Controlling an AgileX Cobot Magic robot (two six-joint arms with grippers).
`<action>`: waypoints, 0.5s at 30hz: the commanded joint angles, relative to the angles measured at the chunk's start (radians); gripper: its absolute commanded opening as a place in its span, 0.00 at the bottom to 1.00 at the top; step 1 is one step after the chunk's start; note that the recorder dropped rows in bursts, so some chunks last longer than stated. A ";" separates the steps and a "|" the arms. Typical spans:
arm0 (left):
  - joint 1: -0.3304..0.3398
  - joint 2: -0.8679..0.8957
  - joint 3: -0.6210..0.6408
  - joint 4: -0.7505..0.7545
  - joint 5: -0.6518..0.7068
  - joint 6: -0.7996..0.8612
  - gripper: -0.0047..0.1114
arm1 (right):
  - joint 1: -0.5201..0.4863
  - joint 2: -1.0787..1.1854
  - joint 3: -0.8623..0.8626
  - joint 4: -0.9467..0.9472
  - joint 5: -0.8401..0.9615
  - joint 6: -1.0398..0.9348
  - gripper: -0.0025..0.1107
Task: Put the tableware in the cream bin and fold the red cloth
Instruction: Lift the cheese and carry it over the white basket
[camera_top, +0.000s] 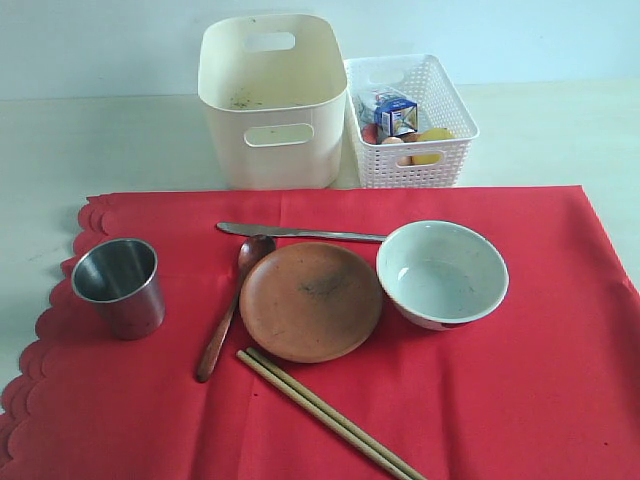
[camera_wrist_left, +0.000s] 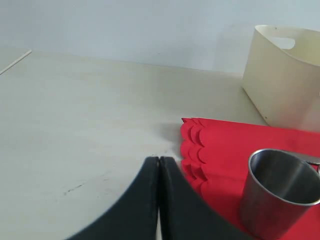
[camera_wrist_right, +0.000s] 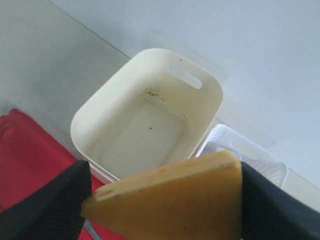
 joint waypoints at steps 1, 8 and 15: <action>-0.006 -0.006 0.003 -0.001 -0.004 -0.003 0.05 | -0.061 -0.012 -0.002 -0.005 -0.008 0.005 0.02; -0.006 -0.006 0.003 -0.001 -0.004 -0.003 0.05 | -0.154 -0.012 -0.002 0.005 -0.016 0.005 0.02; -0.006 -0.006 0.003 -0.001 -0.004 -0.003 0.05 | -0.241 0.012 -0.002 0.055 -0.037 0.005 0.02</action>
